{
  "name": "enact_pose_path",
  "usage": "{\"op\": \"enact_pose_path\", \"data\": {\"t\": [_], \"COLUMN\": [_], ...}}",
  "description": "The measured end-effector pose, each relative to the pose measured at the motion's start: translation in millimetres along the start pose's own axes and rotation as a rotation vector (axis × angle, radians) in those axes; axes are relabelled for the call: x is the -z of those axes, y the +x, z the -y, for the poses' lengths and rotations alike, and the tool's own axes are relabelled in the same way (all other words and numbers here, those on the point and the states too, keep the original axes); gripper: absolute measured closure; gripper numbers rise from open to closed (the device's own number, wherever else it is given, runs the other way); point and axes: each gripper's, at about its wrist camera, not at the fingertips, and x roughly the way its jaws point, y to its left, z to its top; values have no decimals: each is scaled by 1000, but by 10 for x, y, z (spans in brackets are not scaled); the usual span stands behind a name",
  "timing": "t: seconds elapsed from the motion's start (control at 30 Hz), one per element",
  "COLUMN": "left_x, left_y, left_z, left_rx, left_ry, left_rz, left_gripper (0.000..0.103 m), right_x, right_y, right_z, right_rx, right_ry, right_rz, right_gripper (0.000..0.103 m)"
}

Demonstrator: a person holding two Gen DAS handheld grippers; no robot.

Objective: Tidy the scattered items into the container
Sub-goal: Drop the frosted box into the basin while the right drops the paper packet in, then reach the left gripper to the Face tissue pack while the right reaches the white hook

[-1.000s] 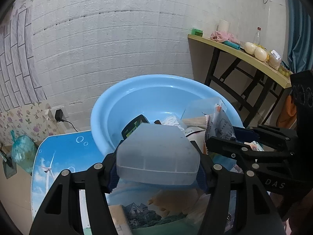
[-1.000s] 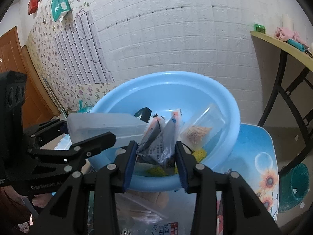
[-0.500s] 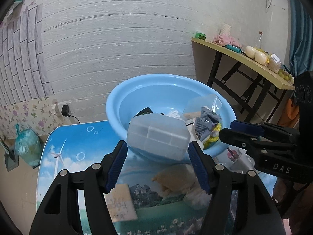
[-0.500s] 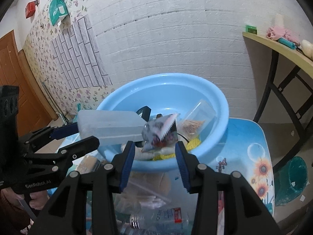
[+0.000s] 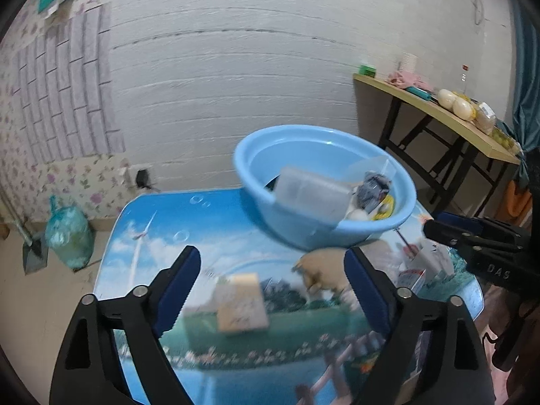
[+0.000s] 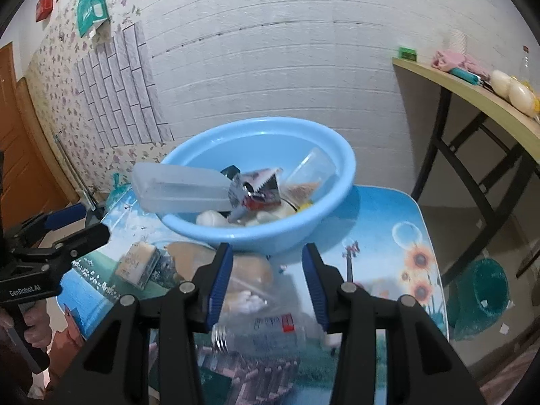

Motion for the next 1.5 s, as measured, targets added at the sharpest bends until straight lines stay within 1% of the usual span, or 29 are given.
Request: {"op": "enact_pose_path", "data": {"t": [0.1,0.2,0.27,0.33,0.37,0.47,0.53,0.67,0.7,0.77,0.8,0.83,0.87,0.9,1.0,1.03,1.1,1.17,1.2,1.23,1.37,1.43,1.47,1.5], "left_x": [116,228,296,368,397,492,547,620,629,638,640,642,640,640,659,669,691,705,713,717,755,776,787,795], "left_y": [-76,-146,-200,-265,-298,-391,-449,-538,-559,-588,-599,-611,-620,-626,-617,-606,-572,-528,-494,-449,-246,-164,-120,-83], "left_z": [-91,-145,-190,-229,-241,-279,-291,-276,-273,-264,-257,-250,-245,-236,-218,-217,-218,-218,-221,-228,-272,-279,-288,-298], "left_rx": [-22,-46,-52,-56,-58,-69,-68,-77,-75,-73,-74,-78,-81,-85,-100,-103,-99,-94,-92,-92,-89,-91,-91,-91], "left_ry": [-17,-25,-32,-38,-39,-46,-50,-46,-49,-52,-52,-52,-51,-49,-50,-53,-56,-50,-47,-47,-61,-58,-58,-61], "left_rz": [-12,-23,-25,-24,-22,-22,-27,-29,-29,-27,-26,-23,-21,-20,-28,-36,-55,-69,-76,-85,-128,-148,-157,-163], "left_gripper": [12,11,11,11,11,10,10,10,9,5,5,5,5,5,4,4,4,4,4,4,4,4,4,4], "right_x": [84,175,228,302,322,407,472,583,608,637,647,662,678,694,734,741,759,778,790,793,783,765,759,758], "right_y": [-91,-161,-179,-221,-239,-334,-430,-598,-621,-623,-617,-597,-583,-584,-610,-609,-597,-574,-553,-525,-461,-419,-398,-377], "right_z": [18,12,23,61,61,15,-25,-128,-135,-126,-123,-110,-86,-54,34,54,98,108,110,120,276,363,407,449], "right_rx": [-4,20,29,16,7,20,43,134,142,131,134,143,140,128,106,105,101,89,104,118,131,147,164,182], "right_ry": [22,22,40,95,101,79,57,-11,-18,-24,-25,-28,-26,-13,28,33,42,21,9,4,66,87,94,101], "right_rz": [17,31,12,-4,-10,-8,17,60,61,37,24,2,-11,-9,12,14,25,40,41,34,36,31,32,32], "right_gripper": [61,61,61,61,61,61,61,61,61,61,60,51,44,35,30,27,25,15,8,7,8,20,23,28]}}
